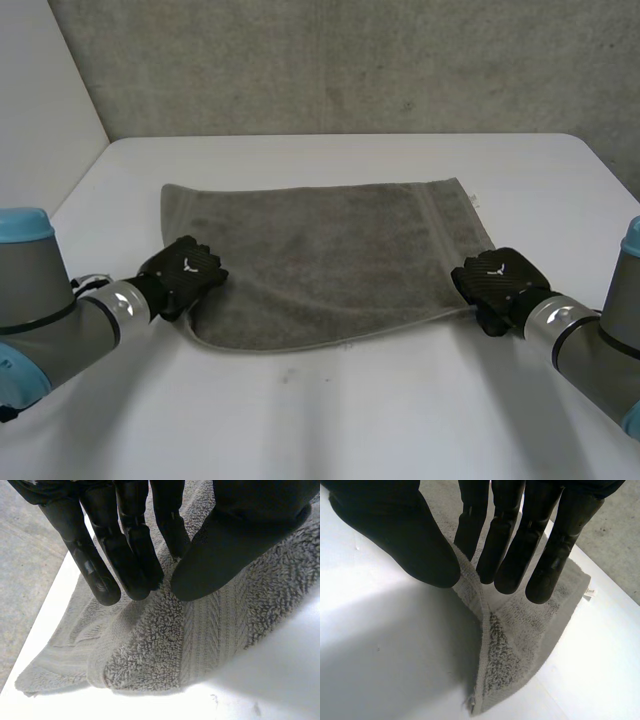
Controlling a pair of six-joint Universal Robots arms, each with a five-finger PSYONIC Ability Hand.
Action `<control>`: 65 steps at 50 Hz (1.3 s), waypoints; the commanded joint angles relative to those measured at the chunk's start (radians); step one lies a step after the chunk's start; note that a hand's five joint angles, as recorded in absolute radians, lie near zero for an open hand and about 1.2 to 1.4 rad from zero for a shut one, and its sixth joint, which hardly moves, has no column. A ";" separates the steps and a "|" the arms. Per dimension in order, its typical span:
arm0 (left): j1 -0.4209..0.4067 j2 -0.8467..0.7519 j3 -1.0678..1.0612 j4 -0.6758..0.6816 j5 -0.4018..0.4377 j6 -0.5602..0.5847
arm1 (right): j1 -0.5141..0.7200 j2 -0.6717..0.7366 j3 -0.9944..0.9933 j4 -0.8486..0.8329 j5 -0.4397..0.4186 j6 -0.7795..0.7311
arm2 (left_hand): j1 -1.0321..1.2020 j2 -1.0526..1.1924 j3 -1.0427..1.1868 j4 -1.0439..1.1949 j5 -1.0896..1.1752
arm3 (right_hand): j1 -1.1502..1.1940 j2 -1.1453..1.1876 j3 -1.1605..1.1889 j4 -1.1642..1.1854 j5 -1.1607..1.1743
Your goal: Fold the towel.
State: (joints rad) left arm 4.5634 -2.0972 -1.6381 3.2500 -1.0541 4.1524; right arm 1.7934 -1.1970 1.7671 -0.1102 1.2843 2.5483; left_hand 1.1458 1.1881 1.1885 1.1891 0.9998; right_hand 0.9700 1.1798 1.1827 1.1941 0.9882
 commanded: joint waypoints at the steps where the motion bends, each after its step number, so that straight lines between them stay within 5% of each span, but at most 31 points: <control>1: 0.029 0.134 -0.062 -0.009 -0.023 -0.017 | 0.000 -0.013 -0.018 0.026 0.009 -0.003 | 0.250 0.208 0.208 0.207 0.222 | 0.426 0.217 0.214 0.202 0.233; 11: 0.109 0.538 -0.282 -0.113 -0.107 -0.223 | -0.019 -0.214 -0.064 0.354 -0.003 -0.095 | 0.250 0.208 0.208 0.207 0.222 | 0.426 0.217 0.214 0.202 0.233; 18: 0.177 0.741 -0.379 -0.334 -0.099 -0.270 | -0.081 -0.421 0.032 0.703 0.000 -0.409 | 0.250 0.208 0.208 0.207 0.222 | 0.426 0.217 0.214 0.202 0.233; 22: 0.181 0.796 -0.393 -0.426 -0.095 -0.271 | -0.108 -0.487 0.048 0.713 -0.006 -0.493 | 0.250 0.208 0.208 0.207 0.222 | 0.426 0.217 0.214 0.202 0.233; 26: 0.186 0.787 -0.399 -0.374 -0.077 -0.273 | -0.109 -0.487 0.026 0.659 -0.026 -0.484 | 0.250 0.208 0.208 0.207 0.222 | 0.426 0.217 0.214 0.202 0.233; 34: 0.157 0.640 -0.365 -0.157 -0.067 -0.314 | -0.083 -0.256 -0.083 0.438 -0.016 -0.341 | 0.250 0.208 0.208 0.207 0.222 | 0.426 0.217 0.214 0.202 0.233; 38: 0.033 0.405 -0.220 0.040 -0.136 -0.451 | -0.017 -0.098 -0.182 0.342 0.044 -0.281 | 0.250 0.208 0.208 0.207 0.222 | 0.426 0.217 0.214 0.202 0.233; 46: -0.043 0.114 0.027 0.103 -0.331 -0.480 | 0.081 0.122 -0.336 0.129 0.194 -0.270 | 0.250 0.208 0.208 0.207 0.222 | 0.426 0.217 0.214 0.202 0.233; 56: -0.067 -0.067 0.231 0.192 -0.351 -0.479 | 0.098 0.269 -0.437 -0.216 0.213 -0.276 | 0.250 0.208 0.208 0.207 0.222 | 0.426 0.217 0.214 0.202 0.233; 65: -0.077 -0.162 0.342 0.201 -0.359 -0.475 | 0.103 0.369 -0.544 -0.230 0.217 -0.278 | 0.250 0.208 0.208 0.207 0.222 | 0.426 0.217 0.214 0.202 0.233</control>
State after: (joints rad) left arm 4.4906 -2.2134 -1.3458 3.4483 -1.4135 3.6740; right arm 1.8943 -0.8957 1.2939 -0.3400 1.4978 2.2715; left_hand 1.1727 1.2176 1.2163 1.2180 1.0310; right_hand 0.9700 1.1799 1.1875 1.1942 0.9900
